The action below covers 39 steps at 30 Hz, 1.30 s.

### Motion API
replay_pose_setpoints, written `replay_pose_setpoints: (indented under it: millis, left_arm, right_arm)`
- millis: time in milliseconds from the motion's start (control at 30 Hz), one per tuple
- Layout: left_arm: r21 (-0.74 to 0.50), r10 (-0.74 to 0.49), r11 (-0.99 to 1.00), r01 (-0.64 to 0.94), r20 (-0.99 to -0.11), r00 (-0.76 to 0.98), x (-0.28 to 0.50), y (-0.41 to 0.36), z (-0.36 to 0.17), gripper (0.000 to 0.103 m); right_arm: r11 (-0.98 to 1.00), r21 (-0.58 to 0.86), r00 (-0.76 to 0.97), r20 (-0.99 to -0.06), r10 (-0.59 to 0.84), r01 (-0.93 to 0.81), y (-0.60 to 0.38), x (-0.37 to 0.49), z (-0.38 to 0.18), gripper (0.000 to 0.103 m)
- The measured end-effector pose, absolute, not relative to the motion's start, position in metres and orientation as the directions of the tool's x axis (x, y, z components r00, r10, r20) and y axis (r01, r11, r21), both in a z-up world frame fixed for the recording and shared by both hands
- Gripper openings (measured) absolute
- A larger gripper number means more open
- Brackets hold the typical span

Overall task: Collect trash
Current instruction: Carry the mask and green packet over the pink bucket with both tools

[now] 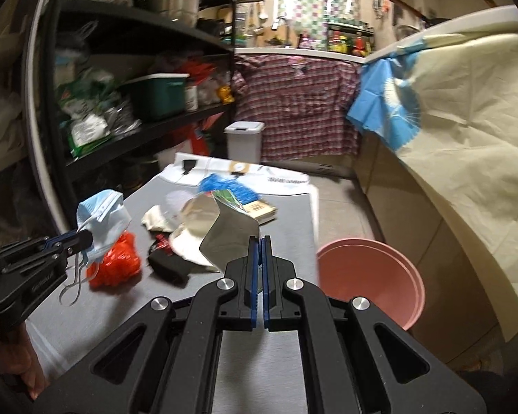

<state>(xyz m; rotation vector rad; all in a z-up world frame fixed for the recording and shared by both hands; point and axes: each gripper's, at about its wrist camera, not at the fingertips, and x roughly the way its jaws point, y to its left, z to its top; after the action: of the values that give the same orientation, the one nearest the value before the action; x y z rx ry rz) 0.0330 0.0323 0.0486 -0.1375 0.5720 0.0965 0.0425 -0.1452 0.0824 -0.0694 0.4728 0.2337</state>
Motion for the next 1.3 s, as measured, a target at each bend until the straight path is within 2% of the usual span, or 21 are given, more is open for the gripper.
replay_pose_setpoints:
  millis: [567,1300]
  left_arm:
    - [-0.105,-0.141,0.989,0.100,-0.535,0.833,0.093,-0.056,0.070,0.004]
    - [-0.151,-0.344,0.936,0.318,-0.590,0.731,0.198,-0.154,0.033,0.004]
  right_arm:
    - [0.999,0.034,0.895,-0.446,-0.009,0.027,-0.259,0.103,0.096,0.002]
    - [0.987,0.086,0.838,-0.542,-0.071,0.139,-0.319,0.176,0.050,0.002]
